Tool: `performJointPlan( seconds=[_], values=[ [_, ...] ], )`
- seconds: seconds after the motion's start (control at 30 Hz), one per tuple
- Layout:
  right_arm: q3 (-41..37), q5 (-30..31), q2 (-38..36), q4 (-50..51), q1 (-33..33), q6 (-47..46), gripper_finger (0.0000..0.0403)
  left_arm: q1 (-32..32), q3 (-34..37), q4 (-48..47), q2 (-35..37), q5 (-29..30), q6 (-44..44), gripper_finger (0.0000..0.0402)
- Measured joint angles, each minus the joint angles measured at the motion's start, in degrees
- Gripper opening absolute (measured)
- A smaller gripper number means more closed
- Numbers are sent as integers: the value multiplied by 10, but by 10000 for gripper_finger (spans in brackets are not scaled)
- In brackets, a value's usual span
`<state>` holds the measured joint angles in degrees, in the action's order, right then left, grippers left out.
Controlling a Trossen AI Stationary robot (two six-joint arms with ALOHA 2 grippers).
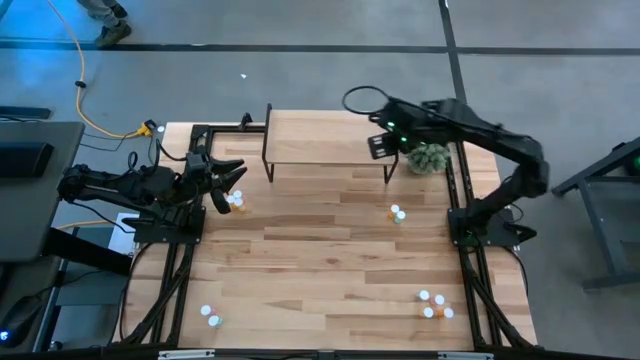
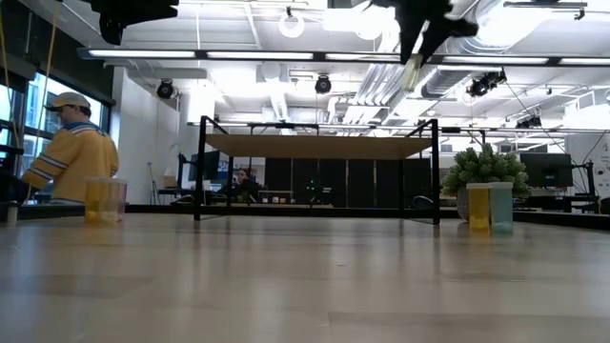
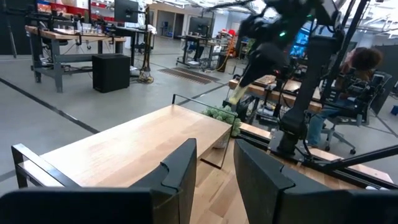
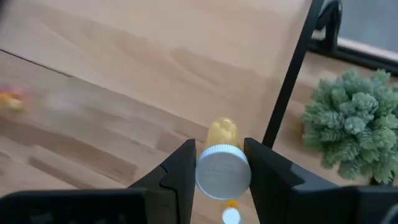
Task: Pick and place medicine bottles onto shelf by color
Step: Put the top right yellow pill bottle on the shelf
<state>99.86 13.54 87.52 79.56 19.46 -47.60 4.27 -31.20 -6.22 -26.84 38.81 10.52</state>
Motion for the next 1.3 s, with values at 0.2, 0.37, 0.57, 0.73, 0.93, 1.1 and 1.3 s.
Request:
performJointPlan(
  seconds=[0.2,0.37,0.57,0.73,0.93,1.1,1.3],
  values=[
    [17,-53,70,13,43,39,113,0,0,0,0,0,0,100],
    [16,-61,102,29,81,45,113,0,0,0,0,0,0,100],
    [16,-105,105,15,112,59,113,0,0,0,0,0,0,100],
    [16,-96,107,27,123,61,113,0,0,0,0,0,-1,100],
    [16,-95,107,9,124,52,113,0,0,0,0,0,-2,100],
    [15,-80,112,8,124,44,113,0,0,0,0,0,-2,100],
    [15,-81,127,-1,124,53,113,0,0,0,0,0,-2,100]
  ],
)
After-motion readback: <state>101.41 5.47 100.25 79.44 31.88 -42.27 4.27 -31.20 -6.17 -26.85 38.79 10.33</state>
